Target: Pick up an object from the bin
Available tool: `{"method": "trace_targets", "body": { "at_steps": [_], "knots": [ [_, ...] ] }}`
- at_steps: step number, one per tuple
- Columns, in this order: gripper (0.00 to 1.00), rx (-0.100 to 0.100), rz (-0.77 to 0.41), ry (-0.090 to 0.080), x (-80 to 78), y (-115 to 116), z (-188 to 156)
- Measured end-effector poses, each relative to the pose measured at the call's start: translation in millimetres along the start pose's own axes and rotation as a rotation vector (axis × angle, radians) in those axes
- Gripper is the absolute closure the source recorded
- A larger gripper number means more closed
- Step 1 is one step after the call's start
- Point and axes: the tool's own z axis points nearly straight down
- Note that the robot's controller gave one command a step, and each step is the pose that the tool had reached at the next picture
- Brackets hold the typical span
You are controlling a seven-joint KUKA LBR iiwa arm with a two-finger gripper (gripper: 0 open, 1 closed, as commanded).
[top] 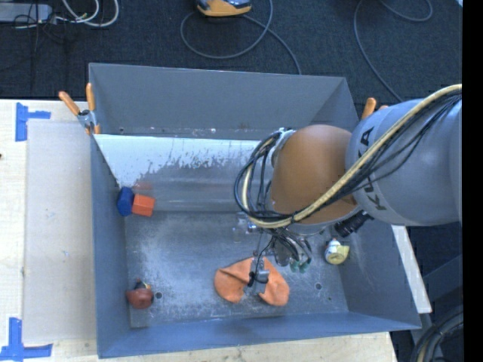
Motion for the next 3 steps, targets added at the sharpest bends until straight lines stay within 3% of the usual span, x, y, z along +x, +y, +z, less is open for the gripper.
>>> {"method": "trace_targets", "body": {
  "at_steps": [1, 2, 3],
  "knots": [
    [0.0, -0.001, 0.121, 0.001, 6.6, -23, 2],
    [0.0, 0.0, 0.153, -0.004, 7.8, -26, 3],
    [0.0, 0.001, 0.123, 0.01, 1.2, -12, 31]
  ]
}}
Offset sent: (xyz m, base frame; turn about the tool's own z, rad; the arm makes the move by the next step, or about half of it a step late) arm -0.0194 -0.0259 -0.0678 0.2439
